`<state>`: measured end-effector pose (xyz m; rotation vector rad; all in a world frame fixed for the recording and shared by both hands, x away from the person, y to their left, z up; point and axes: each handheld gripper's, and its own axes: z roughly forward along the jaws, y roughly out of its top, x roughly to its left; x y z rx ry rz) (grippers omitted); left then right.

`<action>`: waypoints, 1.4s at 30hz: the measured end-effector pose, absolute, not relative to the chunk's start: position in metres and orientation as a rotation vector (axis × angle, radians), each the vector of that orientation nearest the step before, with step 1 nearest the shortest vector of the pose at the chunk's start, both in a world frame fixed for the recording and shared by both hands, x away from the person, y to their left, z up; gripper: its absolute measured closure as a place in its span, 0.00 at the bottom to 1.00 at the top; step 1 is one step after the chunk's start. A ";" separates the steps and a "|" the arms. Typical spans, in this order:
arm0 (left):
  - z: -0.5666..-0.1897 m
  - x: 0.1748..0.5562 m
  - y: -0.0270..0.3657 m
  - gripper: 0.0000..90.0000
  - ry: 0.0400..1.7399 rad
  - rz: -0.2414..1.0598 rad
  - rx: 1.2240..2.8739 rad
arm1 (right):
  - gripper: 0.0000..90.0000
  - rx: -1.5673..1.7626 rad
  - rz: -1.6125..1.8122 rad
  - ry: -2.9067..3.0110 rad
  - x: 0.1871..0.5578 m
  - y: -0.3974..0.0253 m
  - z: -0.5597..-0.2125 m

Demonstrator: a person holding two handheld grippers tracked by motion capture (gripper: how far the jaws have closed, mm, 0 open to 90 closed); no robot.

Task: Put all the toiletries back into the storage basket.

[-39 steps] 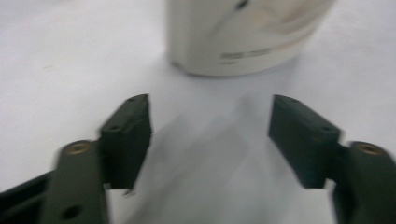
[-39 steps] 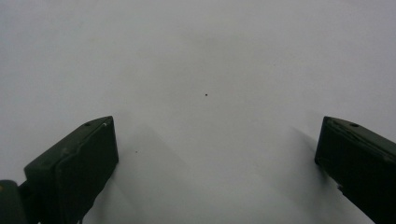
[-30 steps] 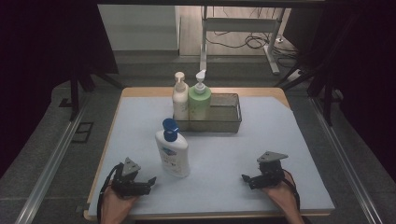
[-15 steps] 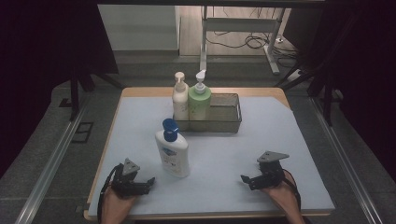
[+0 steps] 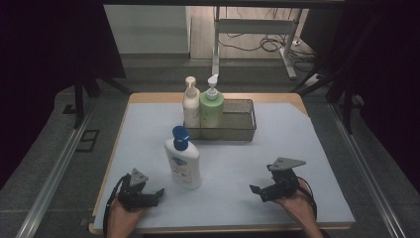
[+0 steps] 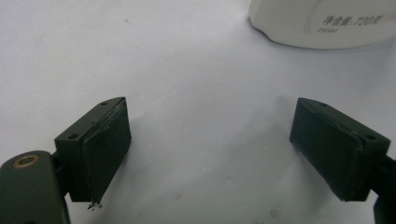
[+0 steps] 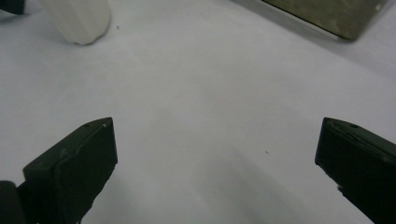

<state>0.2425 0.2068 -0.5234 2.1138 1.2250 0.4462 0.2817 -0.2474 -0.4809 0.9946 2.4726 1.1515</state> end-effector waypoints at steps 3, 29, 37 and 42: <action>-0.523 0.243 0.207 0.14 1.224 0.445 2.115 | 0.00 0.971 1.172 2.484 0.282 -0.242 -0.478; -0.524 0.243 0.207 0.14 1.227 0.443 2.109 | 0.00 0.888 1.325 2.581 0.286 -0.177 -0.448; -0.524 0.243 0.207 0.14 1.227 0.443 2.107 | 0.00 0.863 1.329 2.597 0.289 -0.157 -0.441; -0.524 0.243 0.207 0.14 1.228 0.442 2.107 | 0.01 0.834 1.327 2.591 0.289 -0.145 -0.436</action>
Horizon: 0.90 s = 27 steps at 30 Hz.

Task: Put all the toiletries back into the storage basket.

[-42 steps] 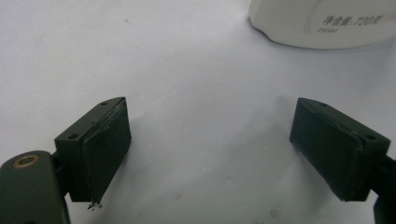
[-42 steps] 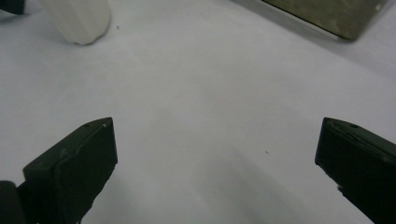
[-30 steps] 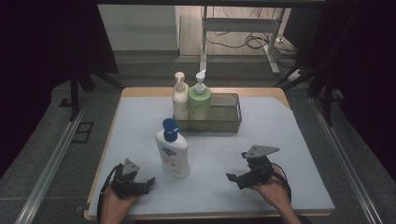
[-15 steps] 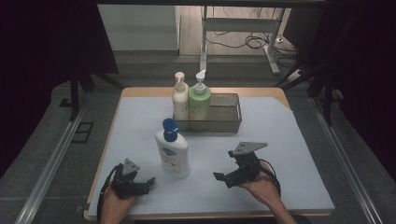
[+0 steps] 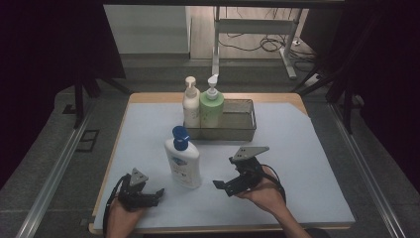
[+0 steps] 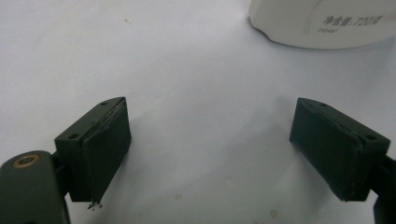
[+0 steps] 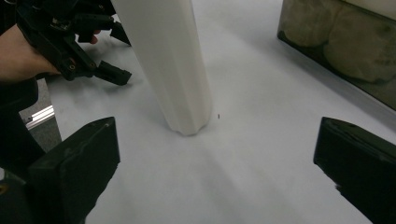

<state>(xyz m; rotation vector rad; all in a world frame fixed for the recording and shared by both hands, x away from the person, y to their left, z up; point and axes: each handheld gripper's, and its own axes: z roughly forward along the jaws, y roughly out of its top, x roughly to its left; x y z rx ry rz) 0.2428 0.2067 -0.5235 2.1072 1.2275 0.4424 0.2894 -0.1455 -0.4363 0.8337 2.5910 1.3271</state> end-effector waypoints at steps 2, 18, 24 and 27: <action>-0.524 0.243 0.207 0.14 1.227 0.442 2.108 | 0.05 0.831 1.346 2.581 0.290 -0.140 -0.433; -0.523 0.243 0.207 0.14 1.228 0.440 2.108 | 0.14 0.701 1.336 2.525 0.294 -0.099 -0.420; -0.523 0.243 0.207 0.14 1.228 0.440 2.108 | 0.16 0.688 1.351 2.527 0.296 -0.083 -0.415; -0.523 0.243 0.207 0.14 1.227 0.441 2.109 | 0.18 0.686 1.360 2.523 0.297 -0.075 -0.413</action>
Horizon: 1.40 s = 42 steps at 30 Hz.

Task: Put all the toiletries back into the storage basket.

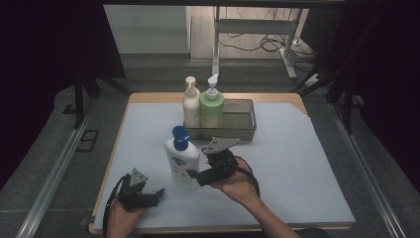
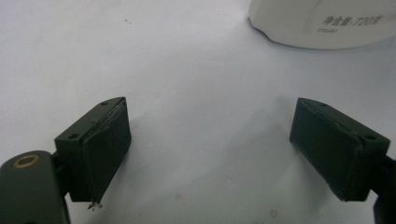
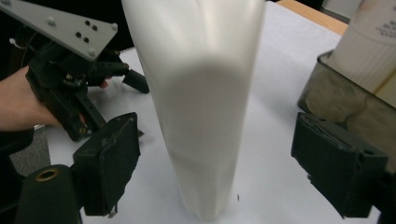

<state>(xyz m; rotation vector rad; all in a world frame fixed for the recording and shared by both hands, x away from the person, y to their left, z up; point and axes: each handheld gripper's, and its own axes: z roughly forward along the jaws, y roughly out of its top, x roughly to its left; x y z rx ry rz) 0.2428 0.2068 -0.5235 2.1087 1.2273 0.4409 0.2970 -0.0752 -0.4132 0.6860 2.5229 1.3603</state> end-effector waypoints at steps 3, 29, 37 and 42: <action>-0.523 0.243 0.207 0.14 1.227 0.441 2.108 | 0.19 0.682 1.367 2.517 0.299 -0.068 -0.413; -0.524 0.243 0.207 0.14 1.227 0.443 2.107 | 0.42 0.635 1.349 2.487 0.306 -0.031 -0.421; -0.524 0.243 0.207 0.14 1.228 0.443 2.106 | 0.44 0.650 1.346 2.490 0.305 -0.033 -0.419; -0.524 0.243 0.207 0.14 1.228 0.443 2.106 | 0.44 0.653 1.323 2.509 0.304 -0.035 -0.417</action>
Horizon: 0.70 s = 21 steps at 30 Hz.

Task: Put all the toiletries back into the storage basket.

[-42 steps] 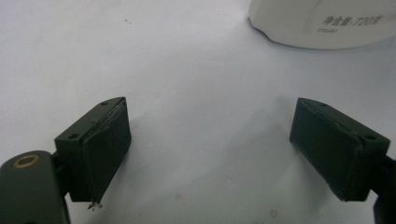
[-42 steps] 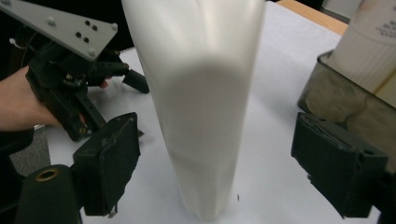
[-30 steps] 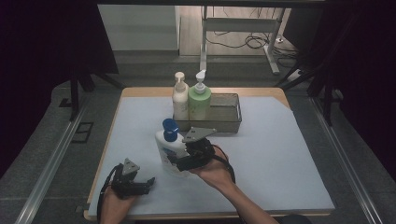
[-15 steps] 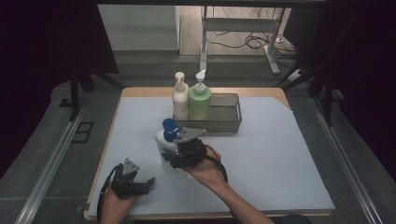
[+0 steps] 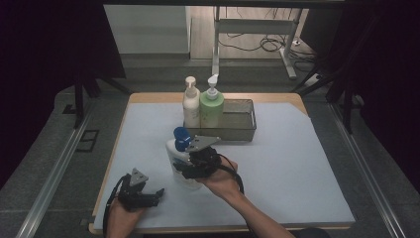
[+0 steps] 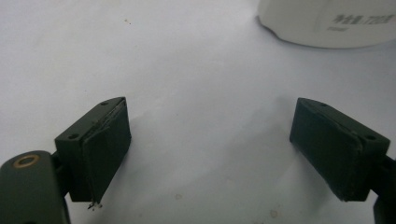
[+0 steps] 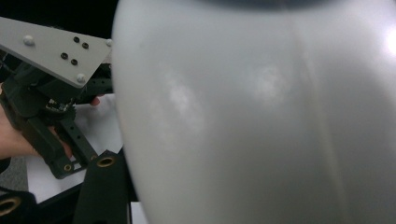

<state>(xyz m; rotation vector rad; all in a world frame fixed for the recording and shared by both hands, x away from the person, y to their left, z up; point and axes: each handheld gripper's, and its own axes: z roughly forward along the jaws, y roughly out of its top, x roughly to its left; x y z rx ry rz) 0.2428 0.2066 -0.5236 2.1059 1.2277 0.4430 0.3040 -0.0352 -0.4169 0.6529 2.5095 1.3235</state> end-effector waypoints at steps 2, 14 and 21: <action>-0.524 0.243 0.207 0.14 1.228 0.443 2.106 | 0.44 0.657 1.326 2.506 0.303 -0.038 -0.415; -0.524 0.243 0.207 0.14 1.224 0.442 2.109 | 0.44 0.697 1.319 2.468 0.304 -0.065 -0.398; -0.524 0.243 0.207 0.14 1.225 0.441 2.106 | 0.44 0.745 1.299 2.447 0.308 -0.084 -0.394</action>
